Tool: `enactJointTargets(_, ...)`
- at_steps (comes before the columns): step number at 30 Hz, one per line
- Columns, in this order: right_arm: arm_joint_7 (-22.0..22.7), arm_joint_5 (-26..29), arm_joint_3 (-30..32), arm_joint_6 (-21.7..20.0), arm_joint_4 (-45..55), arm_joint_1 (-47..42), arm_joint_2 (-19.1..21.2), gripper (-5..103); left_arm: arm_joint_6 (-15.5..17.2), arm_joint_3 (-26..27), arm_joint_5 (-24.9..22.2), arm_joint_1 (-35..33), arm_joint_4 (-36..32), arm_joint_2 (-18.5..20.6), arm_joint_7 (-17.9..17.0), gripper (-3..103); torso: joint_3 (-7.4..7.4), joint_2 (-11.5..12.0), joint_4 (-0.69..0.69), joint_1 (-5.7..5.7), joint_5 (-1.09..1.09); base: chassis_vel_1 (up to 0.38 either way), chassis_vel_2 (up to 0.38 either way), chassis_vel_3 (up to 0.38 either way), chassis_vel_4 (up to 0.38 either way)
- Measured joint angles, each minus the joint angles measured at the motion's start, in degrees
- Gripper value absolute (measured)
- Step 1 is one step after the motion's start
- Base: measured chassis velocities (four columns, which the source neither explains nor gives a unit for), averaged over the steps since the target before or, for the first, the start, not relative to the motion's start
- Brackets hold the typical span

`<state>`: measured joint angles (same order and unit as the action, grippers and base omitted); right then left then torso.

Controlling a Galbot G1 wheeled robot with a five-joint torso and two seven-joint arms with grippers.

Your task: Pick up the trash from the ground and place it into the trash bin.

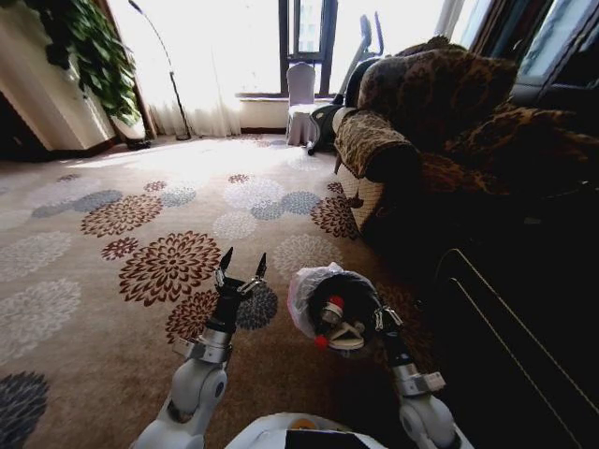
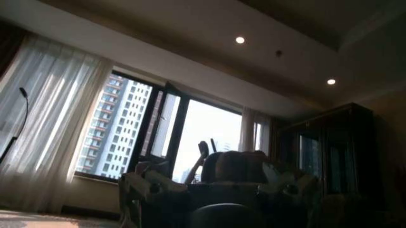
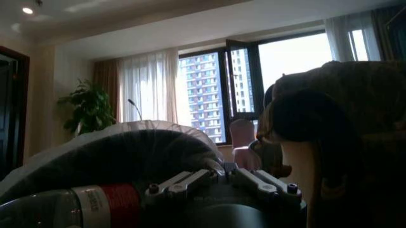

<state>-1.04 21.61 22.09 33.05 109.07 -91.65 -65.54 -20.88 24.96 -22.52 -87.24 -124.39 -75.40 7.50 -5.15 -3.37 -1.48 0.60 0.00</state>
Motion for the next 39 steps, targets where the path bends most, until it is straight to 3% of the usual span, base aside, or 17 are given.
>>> enactJointTargets(21,0.00,0.02,0.25,0.56,0.06,-0.32,0.05,0,-0.23,-0.30,0.14,-0.32,0.63,-0.53,-0.38,97,0.01,-0.01,0.00,-0.01,-0.04,0.286,-0.286,-0.285,0.288)
enactJointTargets(24,0.00,0.02,0.32,0.57,0.03,-0.34,0.06,0,-0.20,-0.31,0.14,-0.30,0.65,-0.52,-0.39,97,0.02,-0.02,0.00,-0.02,0.06,0.375,-0.373,-0.369,0.351)
enactJointTargets(26,0.00,0.03,0.38,0.71,0.00,-0.29,0.05,0,-0.16,-0.31,0.14,-0.29,0.81,-0.52,-0.42,97,0.01,-0.01,-0.01,-0.01,-0.09,0.365,-0.370,-0.353,0.347)
enactJointTargets(28,-0.01,0.07,0.38,0.79,-0.03,-0.28,0.04,0,-0.16,-0.31,0.14,-0.19,0.90,-0.53,-0.42,97,0.01,-0.01,0.00,-0.01,0.04,0.353,-0.334,-0.348,0.327)
enactJointTargets(39,-0.02,0.15,0.58,1.45,-0.46,-0.16,-0.04,0,-0.11,-0.76,0.33,0.09,1.53,-0.74,-0.44,97,0.02,-0.02,0.00,-0.02,0.01,0.294,-0.241,-0.286,0.238)
